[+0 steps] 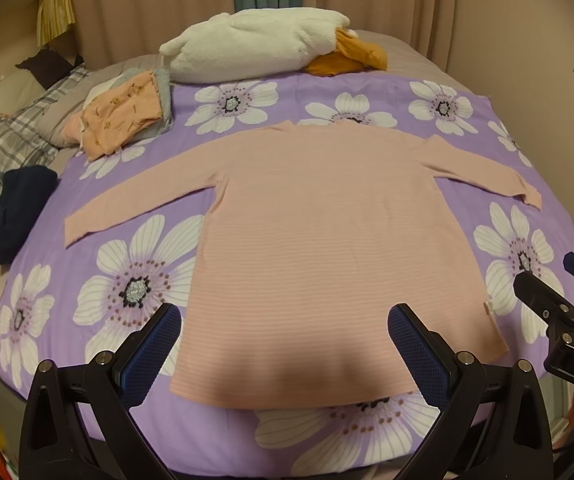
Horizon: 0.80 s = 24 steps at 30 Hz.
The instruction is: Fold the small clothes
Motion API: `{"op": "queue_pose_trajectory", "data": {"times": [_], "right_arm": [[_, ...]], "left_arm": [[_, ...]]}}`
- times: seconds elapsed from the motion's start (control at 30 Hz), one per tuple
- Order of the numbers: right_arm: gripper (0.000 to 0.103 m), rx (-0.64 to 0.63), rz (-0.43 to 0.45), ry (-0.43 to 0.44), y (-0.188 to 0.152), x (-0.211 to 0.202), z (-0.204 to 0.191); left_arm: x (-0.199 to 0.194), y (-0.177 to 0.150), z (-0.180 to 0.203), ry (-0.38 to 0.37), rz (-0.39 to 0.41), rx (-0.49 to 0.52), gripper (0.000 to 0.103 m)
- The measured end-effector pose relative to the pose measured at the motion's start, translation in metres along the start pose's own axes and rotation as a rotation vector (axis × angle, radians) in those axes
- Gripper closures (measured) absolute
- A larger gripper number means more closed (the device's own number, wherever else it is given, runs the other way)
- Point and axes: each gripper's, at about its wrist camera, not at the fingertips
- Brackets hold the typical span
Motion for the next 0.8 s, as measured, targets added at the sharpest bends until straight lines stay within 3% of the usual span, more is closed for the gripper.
{"op": "queue_pose_trajectory", "data": {"times": [0.8], "right_arm": [[0.000,0.010,-0.006,0.004,-0.0009,0.0008,0.0017]], "left_arm": [[-0.0017,-0.0028,0.0062,-0.003,-0.003,0.000,0.001]]}}
Point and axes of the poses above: each gripper's, at about its wrist camera, not at the fingertips, and x roughly the way its jaws point, z to its right, y to its top, and after that the axes turned 2 degrees about y, right-handed
